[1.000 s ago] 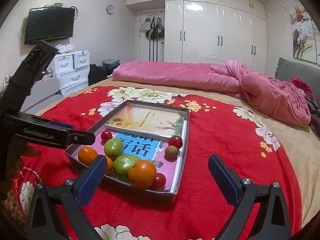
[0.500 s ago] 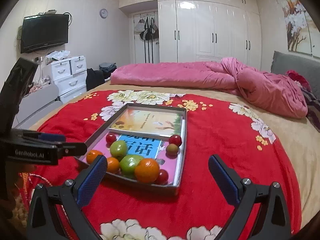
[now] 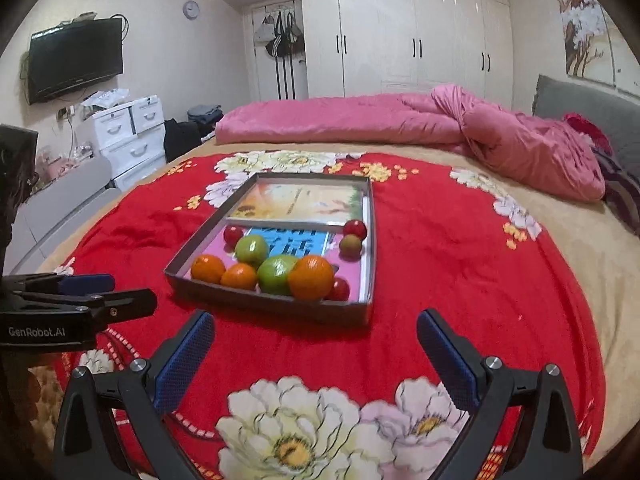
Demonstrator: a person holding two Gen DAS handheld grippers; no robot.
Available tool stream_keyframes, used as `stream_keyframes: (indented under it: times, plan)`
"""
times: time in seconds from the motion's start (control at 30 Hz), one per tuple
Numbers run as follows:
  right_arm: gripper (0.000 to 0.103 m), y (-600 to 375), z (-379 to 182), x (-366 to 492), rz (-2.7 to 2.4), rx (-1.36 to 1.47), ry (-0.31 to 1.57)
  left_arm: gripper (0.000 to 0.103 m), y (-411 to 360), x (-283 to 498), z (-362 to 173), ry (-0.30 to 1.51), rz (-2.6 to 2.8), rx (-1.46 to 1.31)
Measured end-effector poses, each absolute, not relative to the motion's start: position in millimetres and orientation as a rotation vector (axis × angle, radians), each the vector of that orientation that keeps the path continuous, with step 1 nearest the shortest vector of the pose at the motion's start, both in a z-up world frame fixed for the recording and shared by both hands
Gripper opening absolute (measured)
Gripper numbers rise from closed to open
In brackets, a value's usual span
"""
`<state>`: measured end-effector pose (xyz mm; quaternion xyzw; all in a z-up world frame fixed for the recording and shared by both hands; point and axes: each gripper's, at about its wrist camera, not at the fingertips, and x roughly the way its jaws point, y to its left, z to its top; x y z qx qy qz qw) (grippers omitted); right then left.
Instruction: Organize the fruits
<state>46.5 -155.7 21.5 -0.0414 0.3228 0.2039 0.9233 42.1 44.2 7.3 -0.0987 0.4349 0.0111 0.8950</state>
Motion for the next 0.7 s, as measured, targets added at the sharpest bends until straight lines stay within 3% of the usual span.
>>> stream_keyframes:
  times: [0.7]
  plan:
    - [0.102,-162,11,29,0.386,-0.071,0.7,0.08,37,31,8,0.906,0.011,-0.189]
